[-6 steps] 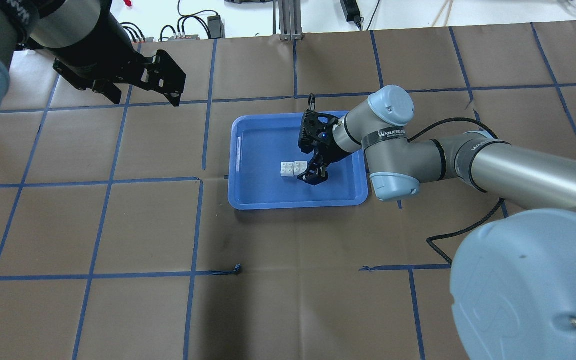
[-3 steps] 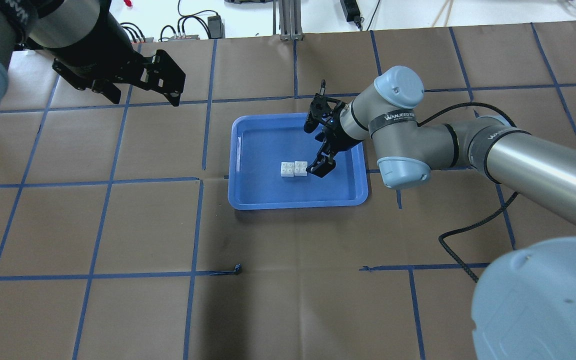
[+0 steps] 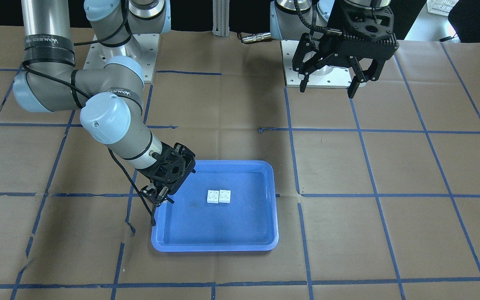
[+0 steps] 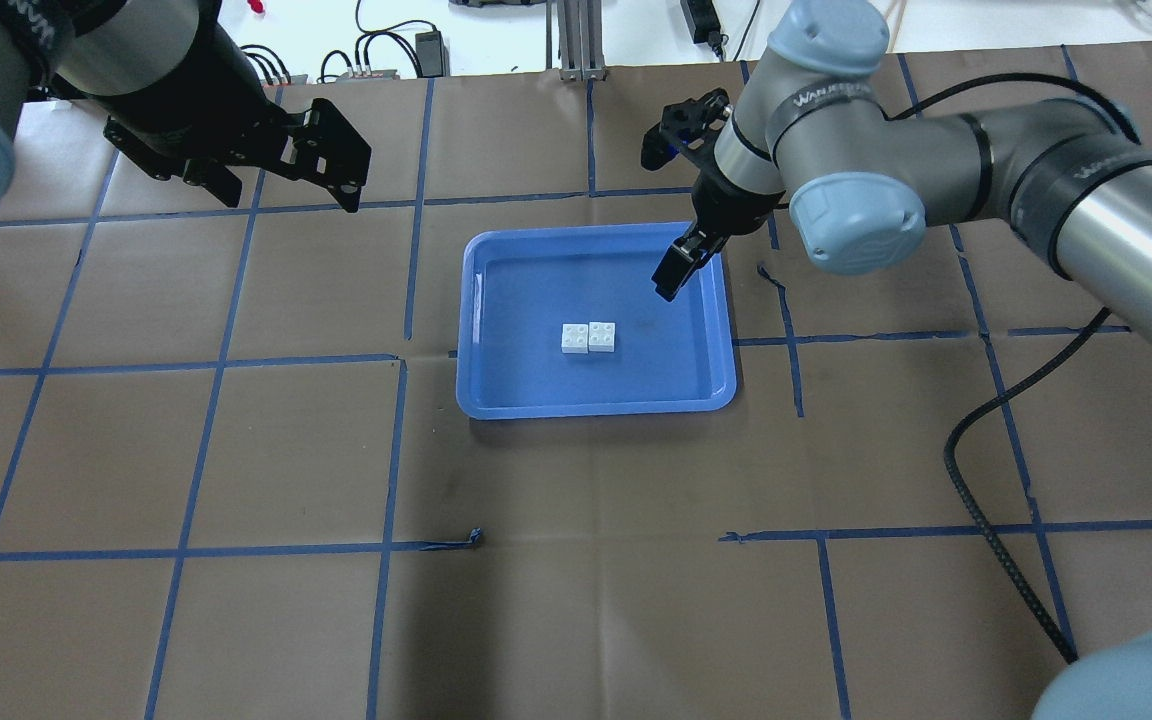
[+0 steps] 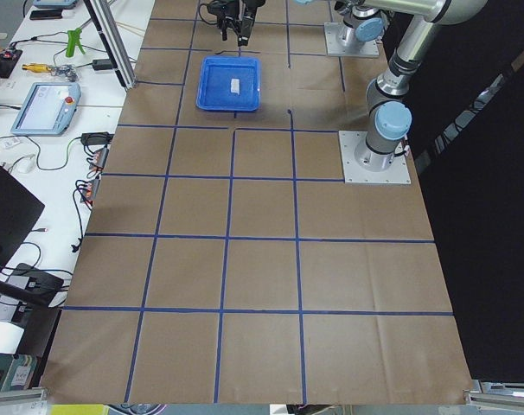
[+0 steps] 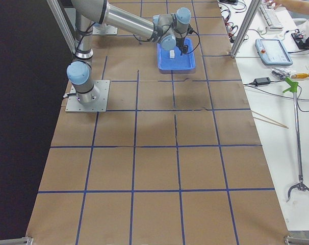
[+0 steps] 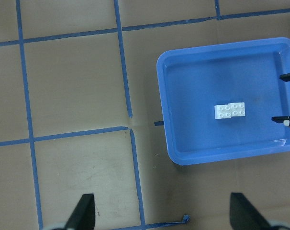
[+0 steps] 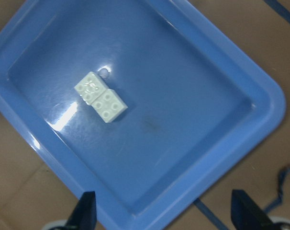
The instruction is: Assemble white blocks and place on blue tray
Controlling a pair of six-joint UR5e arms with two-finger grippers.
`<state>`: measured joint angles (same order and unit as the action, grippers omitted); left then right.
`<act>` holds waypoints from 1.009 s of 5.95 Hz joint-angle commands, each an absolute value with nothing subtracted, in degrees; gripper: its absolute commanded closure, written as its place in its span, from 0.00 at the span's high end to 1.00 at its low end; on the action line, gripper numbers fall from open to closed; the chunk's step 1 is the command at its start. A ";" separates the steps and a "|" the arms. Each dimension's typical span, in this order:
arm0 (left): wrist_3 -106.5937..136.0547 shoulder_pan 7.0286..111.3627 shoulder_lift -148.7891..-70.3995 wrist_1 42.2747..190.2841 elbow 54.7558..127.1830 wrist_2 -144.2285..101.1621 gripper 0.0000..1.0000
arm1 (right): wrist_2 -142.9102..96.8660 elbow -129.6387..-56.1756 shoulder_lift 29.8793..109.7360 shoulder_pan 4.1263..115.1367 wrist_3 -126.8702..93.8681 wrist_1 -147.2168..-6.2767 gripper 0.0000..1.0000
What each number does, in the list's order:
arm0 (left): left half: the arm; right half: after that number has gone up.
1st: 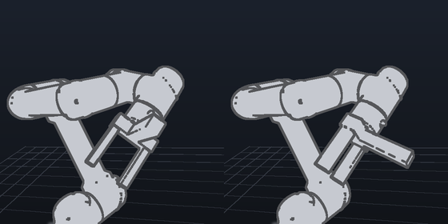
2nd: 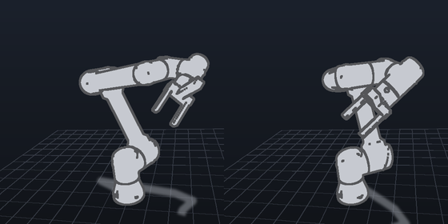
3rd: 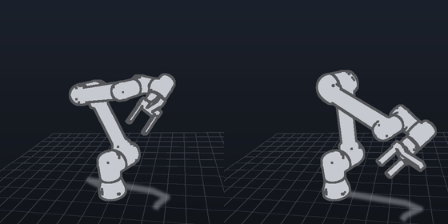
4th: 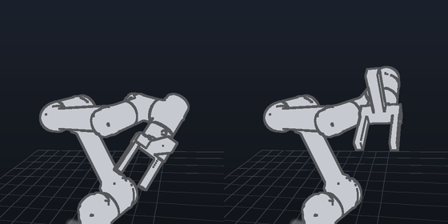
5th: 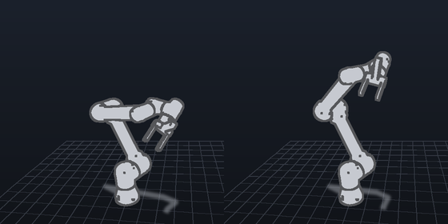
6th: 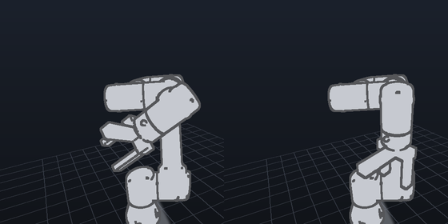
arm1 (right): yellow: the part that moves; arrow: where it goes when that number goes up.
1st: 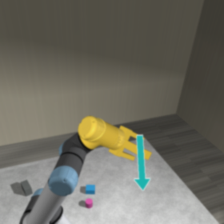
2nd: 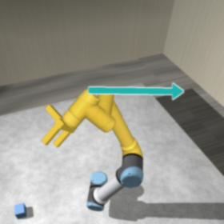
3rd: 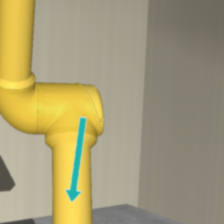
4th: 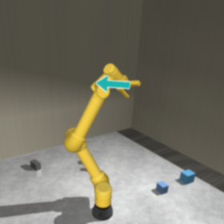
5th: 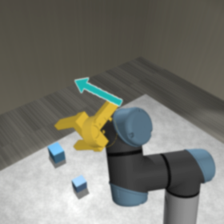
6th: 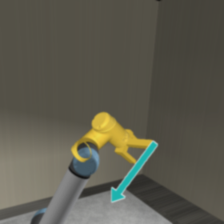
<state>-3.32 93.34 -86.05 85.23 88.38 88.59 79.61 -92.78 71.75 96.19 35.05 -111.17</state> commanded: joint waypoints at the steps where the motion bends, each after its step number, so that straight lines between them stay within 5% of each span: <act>1: -3.34 93.34 -86.13 85.17 88.33 88.51 0.99 | 87.00 -83.54 76.43 94.58 15.65 -90.67 1.00; 3: -3.34 93.34 -86.22 84.56 88.42 88.51 0.99 | 87.10 -77.54 78.83 91.42 10.05 -84.56 1.00; 6: -3.34 93.34 -86.40 84.02 88.42 88.59 0.99 | 88.95 -78.13 82.18 89.31 5.49 -76.73 1.00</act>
